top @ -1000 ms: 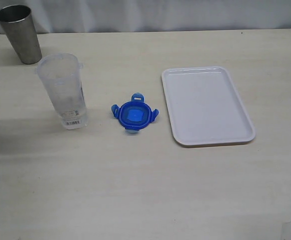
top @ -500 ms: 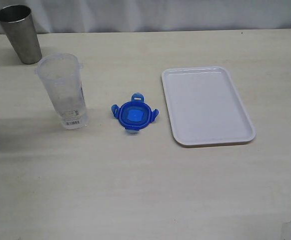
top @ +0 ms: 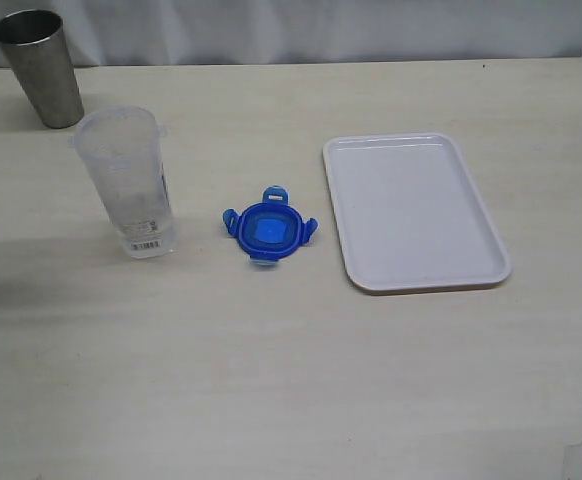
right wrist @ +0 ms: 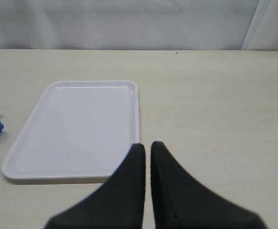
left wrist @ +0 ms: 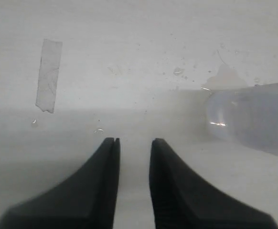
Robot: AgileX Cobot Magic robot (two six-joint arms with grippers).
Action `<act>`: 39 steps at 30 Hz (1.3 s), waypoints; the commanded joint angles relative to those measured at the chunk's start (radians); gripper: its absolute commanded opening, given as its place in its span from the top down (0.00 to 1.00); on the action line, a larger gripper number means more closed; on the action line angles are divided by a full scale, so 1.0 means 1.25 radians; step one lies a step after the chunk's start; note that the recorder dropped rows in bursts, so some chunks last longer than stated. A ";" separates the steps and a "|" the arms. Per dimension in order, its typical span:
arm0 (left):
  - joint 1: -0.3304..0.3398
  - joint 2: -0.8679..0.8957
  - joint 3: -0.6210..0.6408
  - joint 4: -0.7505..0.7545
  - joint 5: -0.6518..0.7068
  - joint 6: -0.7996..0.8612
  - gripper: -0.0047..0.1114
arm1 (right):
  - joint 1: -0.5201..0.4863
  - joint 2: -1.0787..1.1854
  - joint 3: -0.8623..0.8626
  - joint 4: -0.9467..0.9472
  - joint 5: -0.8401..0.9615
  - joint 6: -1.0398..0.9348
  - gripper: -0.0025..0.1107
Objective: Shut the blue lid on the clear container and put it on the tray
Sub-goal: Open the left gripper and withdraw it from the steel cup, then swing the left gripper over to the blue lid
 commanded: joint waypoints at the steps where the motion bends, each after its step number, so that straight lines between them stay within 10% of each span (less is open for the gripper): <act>1: 0.000 -0.043 -0.006 -0.008 0.031 0.006 0.77 | 0.001 -0.004 0.002 0.002 -0.003 -0.005 0.94; 6: 0.000 -0.161 -0.006 -0.040 0.015 0.010 0.77 | 0.001 -0.004 0.002 0.002 -0.003 -0.005 0.94; 11: -0.052 -0.238 0.025 -0.376 0.066 0.259 0.77 | 0.001 -0.004 0.002 0.002 -0.003 -0.005 0.94; 18: -0.297 -0.254 0.050 -0.355 0.030 0.273 0.77 | 0.001 -0.004 0.002 0.002 -0.003 -0.005 0.94; 21: -0.494 -0.254 0.050 -0.355 -0.103 0.273 0.67 | 0.001 -0.004 0.002 0.002 -0.003 -0.005 0.94; 27: -0.719 -0.188 0.050 -0.314 -0.277 0.265 0.65 | 0.001 -0.004 0.002 0.002 -0.003 -0.005 0.94; 39: -0.874 0.126 -0.073 -0.168 -0.509 0.254 0.65 | 0.001 -0.004 0.002 0.002 -0.003 -0.005 0.94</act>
